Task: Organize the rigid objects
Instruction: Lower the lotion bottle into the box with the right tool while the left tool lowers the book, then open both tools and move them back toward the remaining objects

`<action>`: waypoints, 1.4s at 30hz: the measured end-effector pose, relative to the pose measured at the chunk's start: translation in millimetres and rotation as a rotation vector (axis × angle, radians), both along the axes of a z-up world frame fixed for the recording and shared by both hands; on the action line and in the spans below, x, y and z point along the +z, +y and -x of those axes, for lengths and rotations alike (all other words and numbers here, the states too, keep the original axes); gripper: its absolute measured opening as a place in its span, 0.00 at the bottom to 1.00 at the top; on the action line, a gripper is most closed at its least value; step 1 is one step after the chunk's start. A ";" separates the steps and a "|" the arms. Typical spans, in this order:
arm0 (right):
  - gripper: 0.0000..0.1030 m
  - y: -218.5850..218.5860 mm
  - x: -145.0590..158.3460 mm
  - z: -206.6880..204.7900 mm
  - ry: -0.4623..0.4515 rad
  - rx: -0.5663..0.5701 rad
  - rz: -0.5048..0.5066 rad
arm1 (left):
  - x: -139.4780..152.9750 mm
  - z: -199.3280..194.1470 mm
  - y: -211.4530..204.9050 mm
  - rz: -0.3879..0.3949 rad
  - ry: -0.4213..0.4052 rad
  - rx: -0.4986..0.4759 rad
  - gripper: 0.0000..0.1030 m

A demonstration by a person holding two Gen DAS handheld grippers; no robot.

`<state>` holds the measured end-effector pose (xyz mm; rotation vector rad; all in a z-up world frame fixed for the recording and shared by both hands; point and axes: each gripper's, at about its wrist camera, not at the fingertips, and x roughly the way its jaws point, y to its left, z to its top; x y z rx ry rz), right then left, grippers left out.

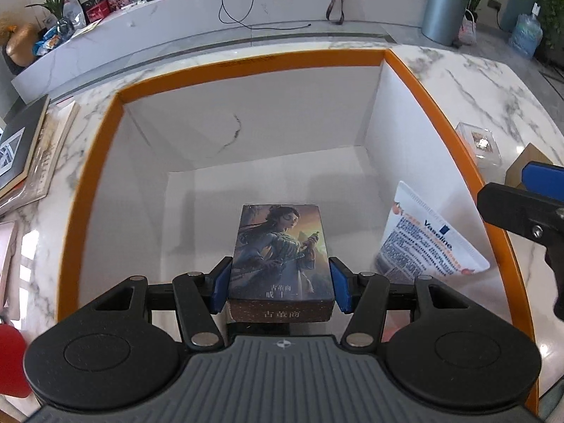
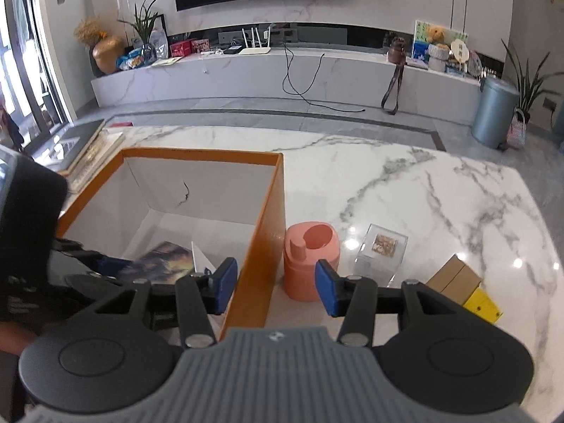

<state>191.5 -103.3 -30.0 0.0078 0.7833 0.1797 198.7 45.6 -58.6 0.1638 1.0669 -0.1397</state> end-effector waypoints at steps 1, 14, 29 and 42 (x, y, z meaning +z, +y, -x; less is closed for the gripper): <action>0.47 -0.9 -0.6 0.5 0.000 0.001 -0.006 | -1.4 -2.5 -2.2 0.000 0.005 0.002 0.63; 0.48 -4.4 -2.5 -0.2 0.009 -0.001 -0.030 | -6.9 -8.5 0.1 0.113 0.062 0.037 0.63; 0.51 -7.5 0.9 1.5 0.023 -0.008 -0.042 | 27.3 6.9 12.2 0.154 -0.042 0.067 0.72; 0.59 -45.3 16.1 15.1 0.005 -0.112 -0.093 | 86.6 42.8 -34.0 0.109 -0.287 -0.066 0.66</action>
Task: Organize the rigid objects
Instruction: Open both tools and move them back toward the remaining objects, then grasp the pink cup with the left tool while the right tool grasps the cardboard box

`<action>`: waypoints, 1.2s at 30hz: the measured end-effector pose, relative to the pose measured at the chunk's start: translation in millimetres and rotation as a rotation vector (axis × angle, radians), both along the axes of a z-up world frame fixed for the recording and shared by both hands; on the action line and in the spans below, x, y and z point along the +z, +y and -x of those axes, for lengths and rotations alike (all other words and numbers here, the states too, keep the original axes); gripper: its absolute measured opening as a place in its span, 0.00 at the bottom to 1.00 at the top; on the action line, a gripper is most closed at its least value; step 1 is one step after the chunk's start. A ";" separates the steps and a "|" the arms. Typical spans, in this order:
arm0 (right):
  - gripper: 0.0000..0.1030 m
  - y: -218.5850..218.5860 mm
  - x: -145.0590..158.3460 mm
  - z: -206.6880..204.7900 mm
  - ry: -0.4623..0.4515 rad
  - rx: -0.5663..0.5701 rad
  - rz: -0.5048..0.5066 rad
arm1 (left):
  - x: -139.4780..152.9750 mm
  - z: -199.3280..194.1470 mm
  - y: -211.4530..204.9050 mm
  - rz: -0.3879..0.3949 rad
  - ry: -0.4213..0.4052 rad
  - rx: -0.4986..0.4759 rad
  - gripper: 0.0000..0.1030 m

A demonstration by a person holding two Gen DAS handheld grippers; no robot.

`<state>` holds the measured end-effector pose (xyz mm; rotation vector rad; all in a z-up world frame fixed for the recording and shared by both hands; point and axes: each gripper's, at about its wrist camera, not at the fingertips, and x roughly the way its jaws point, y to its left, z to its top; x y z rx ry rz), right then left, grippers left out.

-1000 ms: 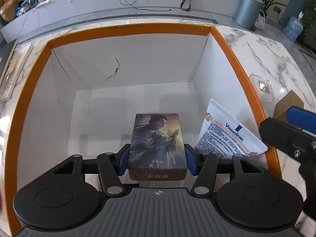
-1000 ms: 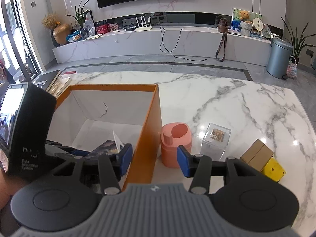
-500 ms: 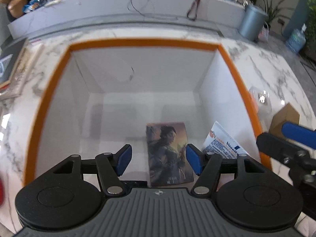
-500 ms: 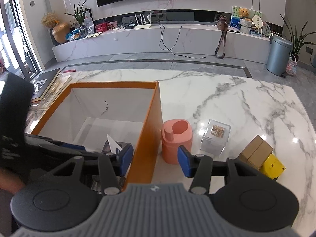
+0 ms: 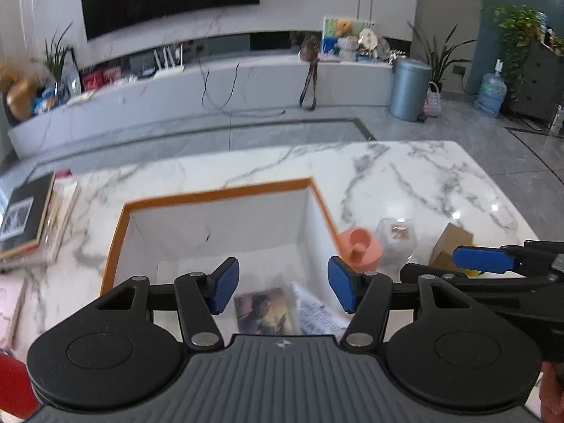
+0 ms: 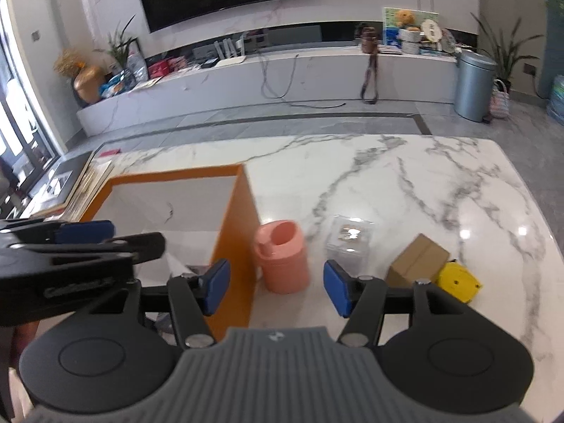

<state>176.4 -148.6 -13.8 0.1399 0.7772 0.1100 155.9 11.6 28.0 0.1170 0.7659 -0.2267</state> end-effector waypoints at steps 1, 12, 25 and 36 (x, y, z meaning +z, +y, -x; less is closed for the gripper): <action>0.60 -4.5 0.6 0.7 -0.003 -0.018 0.001 | 2.6 0.9 -5.2 0.001 0.000 -0.021 0.66; 0.65 -58.8 -0.7 3.8 0.000 -0.109 0.001 | 0.1 4.4 -65.2 -0.021 0.068 -0.185 0.49; 0.66 -115.7 -42.8 -15.1 0.110 -0.160 -0.088 | -36.9 -16.4 -123.1 -0.133 0.109 -0.349 0.52; 0.67 -113.8 -65.6 -54.3 0.147 -0.171 -0.116 | -56.2 -59.1 -133.0 -0.386 0.142 -0.477 0.73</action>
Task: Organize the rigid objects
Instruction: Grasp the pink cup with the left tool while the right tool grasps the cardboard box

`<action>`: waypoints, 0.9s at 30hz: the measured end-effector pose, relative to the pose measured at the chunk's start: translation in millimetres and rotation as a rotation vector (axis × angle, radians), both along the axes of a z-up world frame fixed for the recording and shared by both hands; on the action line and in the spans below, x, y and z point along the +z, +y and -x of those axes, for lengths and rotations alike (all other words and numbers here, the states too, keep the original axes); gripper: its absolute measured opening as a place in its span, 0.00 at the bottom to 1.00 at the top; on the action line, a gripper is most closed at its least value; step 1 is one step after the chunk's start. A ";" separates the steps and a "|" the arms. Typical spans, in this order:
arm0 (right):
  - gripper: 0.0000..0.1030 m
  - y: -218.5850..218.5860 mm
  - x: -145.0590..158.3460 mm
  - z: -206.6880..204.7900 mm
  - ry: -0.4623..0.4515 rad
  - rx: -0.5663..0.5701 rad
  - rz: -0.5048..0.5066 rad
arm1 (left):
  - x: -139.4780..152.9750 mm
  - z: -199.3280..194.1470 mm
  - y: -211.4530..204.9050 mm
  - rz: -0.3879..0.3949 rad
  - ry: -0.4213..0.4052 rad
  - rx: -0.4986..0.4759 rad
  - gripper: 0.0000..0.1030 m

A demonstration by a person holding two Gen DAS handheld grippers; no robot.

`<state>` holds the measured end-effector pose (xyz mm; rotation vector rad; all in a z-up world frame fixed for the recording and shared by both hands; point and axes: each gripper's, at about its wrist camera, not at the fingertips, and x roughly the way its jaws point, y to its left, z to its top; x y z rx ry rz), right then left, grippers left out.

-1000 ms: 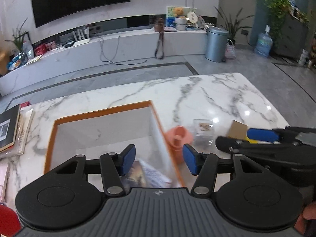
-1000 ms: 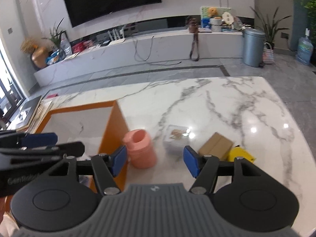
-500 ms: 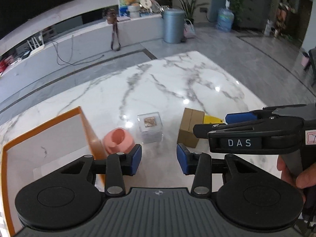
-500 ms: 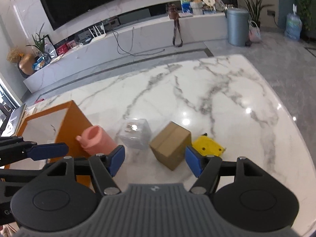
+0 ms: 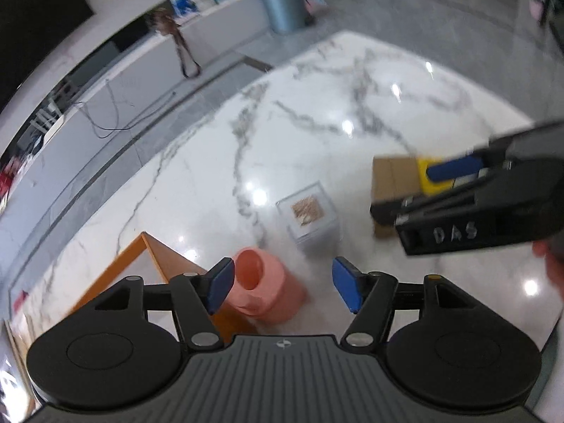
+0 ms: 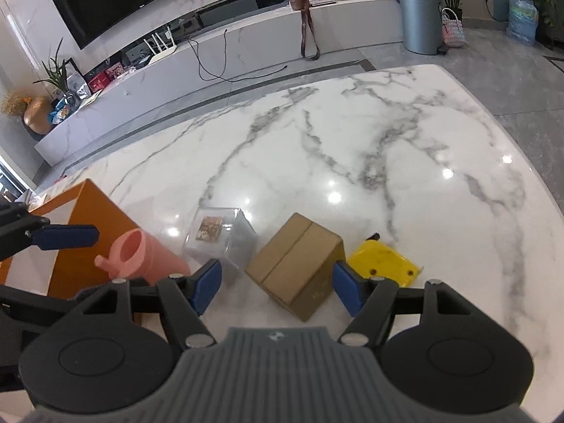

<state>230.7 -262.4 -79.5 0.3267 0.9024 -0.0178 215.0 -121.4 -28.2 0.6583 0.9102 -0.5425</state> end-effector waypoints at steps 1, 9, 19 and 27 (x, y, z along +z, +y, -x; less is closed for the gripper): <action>0.67 0.9 -1.3 -2.8 0.006 -0.005 0.006 | -2.3 -2.3 -1.1 -0.022 0.002 -0.021 0.73; 0.69 8.1 -18.5 -14.8 0.053 -0.012 0.048 | -28.4 -21.4 -3.0 -0.133 0.090 -0.111 0.77; 0.55 17.8 -27.4 -14.2 0.079 0.007 0.129 | -35.6 -22.6 -7.4 -0.189 0.028 -0.094 0.63; 0.49 27.9 -24.2 -4.7 0.099 0.081 0.181 | -33.6 -4.3 -10.0 -0.180 0.047 -0.122 0.63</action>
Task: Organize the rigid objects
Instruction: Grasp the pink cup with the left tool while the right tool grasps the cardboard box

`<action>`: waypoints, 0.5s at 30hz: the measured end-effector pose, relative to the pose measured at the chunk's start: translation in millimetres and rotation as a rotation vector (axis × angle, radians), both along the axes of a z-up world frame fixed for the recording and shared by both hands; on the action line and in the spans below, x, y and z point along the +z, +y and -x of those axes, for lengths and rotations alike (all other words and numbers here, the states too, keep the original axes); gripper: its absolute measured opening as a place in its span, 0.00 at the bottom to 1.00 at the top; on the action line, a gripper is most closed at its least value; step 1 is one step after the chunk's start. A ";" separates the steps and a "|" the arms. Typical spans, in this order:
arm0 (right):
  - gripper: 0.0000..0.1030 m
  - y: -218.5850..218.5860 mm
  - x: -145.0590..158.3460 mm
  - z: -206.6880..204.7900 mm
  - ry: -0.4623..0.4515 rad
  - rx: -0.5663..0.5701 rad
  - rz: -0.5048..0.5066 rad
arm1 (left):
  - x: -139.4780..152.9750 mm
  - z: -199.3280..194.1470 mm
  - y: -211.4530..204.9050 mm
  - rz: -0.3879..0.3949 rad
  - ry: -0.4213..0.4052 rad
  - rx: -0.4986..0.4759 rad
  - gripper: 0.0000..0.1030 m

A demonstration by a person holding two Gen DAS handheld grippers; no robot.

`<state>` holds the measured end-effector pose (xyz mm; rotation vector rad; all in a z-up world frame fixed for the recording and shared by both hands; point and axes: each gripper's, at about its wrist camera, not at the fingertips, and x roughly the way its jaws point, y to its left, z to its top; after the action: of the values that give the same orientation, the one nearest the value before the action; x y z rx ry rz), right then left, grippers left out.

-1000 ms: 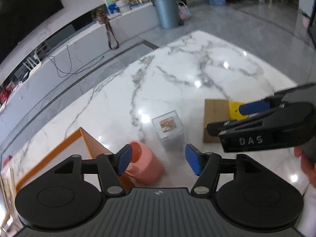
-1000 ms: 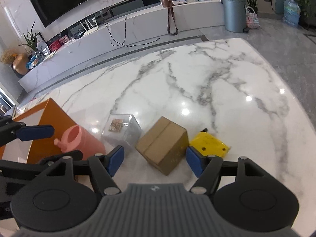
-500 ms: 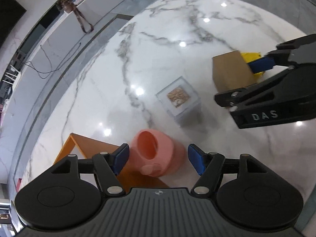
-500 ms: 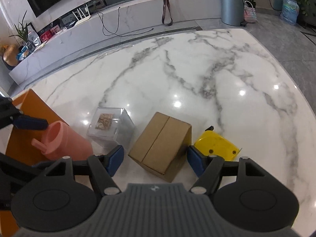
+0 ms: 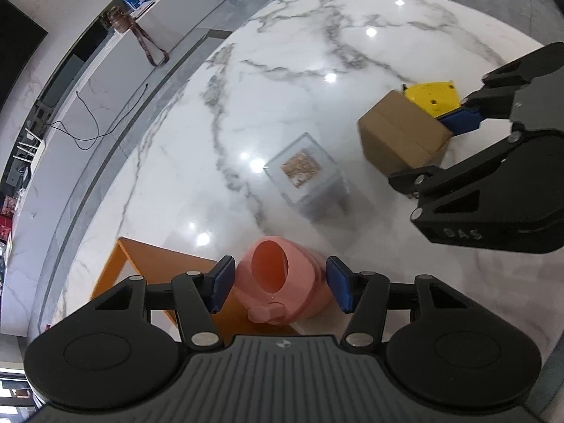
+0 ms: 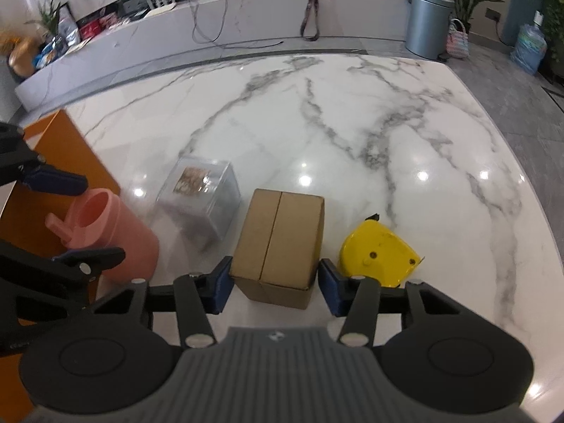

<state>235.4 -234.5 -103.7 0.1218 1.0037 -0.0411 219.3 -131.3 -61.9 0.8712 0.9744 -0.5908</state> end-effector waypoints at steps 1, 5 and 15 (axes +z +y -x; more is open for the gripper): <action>0.48 0.8 0.6 1.3 0.006 0.011 0.003 | 0.8 2.8 -0.5 0.005 0.007 -0.002 0.63; 0.46 1.8 1.5 6.6 0.039 0.048 0.012 | 4.0 15.9 -2.8 0.012 0.038 -0.027 0.62; 0.66 -2.2 -3.0 10.2 0.030 0.029 -0.060 | -0.6 14.4 -2.6 0.020 0.051 -0.080 0.75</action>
<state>225.3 -236.7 -106.7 0.1616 1.0370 0.0132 204.9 -133.9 -62.4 0.8843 0.9816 -0.6924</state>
